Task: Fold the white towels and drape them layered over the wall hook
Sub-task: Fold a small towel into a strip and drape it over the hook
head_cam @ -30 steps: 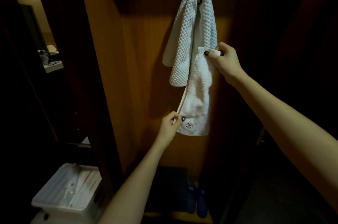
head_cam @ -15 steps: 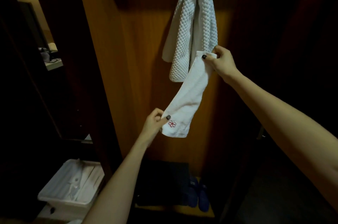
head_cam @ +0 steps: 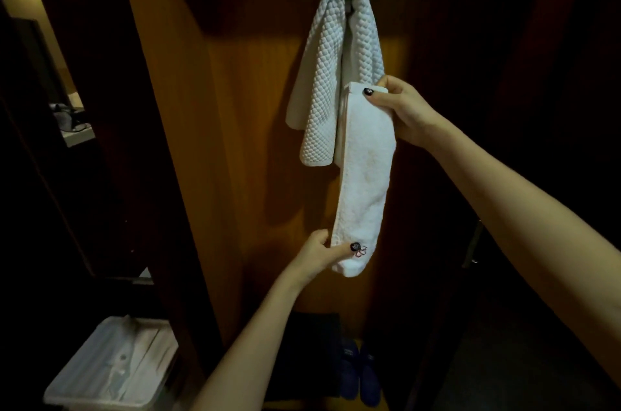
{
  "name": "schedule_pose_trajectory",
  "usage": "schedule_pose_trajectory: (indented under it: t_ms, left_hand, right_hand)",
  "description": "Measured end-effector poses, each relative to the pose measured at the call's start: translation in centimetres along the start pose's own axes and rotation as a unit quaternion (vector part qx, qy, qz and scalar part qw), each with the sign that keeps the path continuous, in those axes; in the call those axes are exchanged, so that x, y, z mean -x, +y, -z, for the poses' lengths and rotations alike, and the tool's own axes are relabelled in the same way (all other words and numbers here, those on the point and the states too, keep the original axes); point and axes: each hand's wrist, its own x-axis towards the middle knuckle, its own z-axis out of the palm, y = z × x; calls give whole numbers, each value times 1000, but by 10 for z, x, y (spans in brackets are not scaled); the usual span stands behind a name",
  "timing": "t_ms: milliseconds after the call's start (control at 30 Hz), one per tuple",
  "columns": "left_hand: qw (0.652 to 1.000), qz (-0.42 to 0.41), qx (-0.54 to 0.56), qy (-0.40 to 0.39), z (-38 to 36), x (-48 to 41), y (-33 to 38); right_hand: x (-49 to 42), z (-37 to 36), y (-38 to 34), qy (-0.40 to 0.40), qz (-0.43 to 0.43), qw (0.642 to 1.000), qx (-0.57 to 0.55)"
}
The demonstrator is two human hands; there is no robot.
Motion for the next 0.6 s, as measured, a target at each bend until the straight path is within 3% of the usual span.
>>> schedule_pose_trajectory:
  t_ms: [333, 433, 600]
  left_hand:
    - [994, 3, 108, -31, -22, -27, 29]
    - [994, -17, 91, -65, -25, -36, 47]
    - [998, -1, 39, -50, -36, -41, 51]
  right_hand:
    - [5, 26, -16, -9, 25, 998, -59]
    - [5, 33, -20, -25, 27, 998, -57]
    - [4, 41, -20, -9, 29, 999, -36]
